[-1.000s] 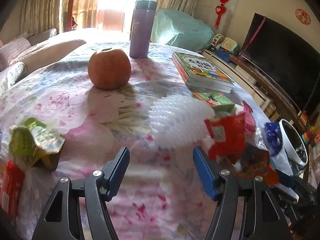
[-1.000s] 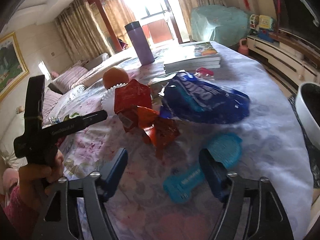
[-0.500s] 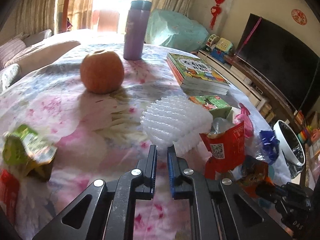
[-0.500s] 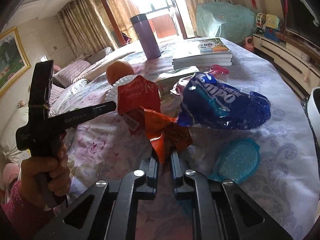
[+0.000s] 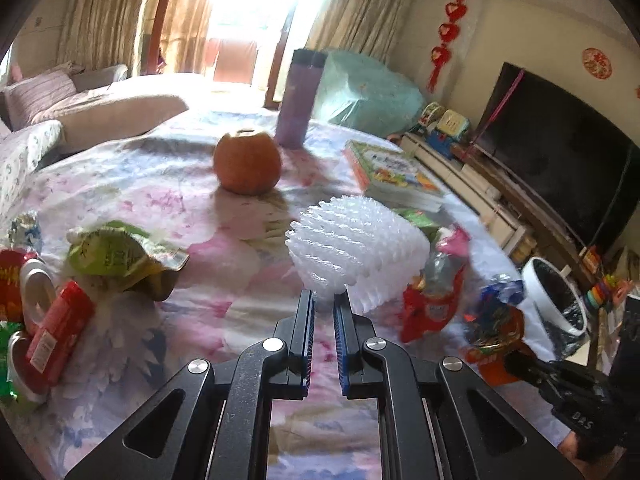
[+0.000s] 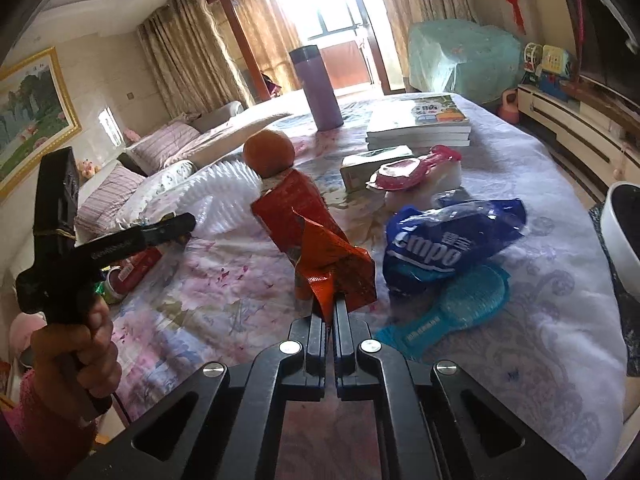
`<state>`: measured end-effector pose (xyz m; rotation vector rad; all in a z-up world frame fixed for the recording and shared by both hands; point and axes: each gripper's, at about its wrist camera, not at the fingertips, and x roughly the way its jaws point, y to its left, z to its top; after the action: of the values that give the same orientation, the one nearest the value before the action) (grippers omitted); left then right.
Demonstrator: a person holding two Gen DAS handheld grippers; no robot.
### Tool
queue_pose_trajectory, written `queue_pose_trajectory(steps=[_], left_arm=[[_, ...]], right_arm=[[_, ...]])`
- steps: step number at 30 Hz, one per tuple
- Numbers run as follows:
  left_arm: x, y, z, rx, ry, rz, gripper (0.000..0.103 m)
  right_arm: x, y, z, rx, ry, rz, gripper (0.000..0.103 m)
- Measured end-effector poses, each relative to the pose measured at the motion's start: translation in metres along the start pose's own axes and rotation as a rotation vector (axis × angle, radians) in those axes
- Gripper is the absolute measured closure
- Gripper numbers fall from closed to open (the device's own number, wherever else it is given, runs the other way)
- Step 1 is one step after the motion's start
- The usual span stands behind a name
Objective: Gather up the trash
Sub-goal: 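Carry the red packet with the right gripper over the bin while the left carries the white cup there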
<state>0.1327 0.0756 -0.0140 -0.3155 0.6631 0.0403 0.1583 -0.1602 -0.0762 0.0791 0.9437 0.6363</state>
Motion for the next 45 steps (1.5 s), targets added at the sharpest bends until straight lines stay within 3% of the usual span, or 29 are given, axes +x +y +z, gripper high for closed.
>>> queue_pose_trajectory(steps=[6, 19, 24, 45], left_arm=[[-0.025, -0.028, -0.004, 0.058, -0.023, -0.083, 0.095], [-0.015, -0.092, -0.013, 0.182, 0.037, -0.227, 0.095], [-0.003, -0.111, -0.013, 0.211, 0.054, -0.252, 0.095], [0.055, -0.202, -0.007, 0.346, 0.11, -0.319, 0.095]], right_arm=[[-0.026, -0.009, -0.004, 0.022, -0.042, -0.021, 0.101], [-0.073, -0.059, -0.019, 0.135, -0.106, -0.091, 0.101], [-0.087, -0.076, -0.025, 0.176, -0.126, -0.095, 0.101], [-0.133, -0.15, -0.022, 0.287, -0.209, -0.25, 0.101]])
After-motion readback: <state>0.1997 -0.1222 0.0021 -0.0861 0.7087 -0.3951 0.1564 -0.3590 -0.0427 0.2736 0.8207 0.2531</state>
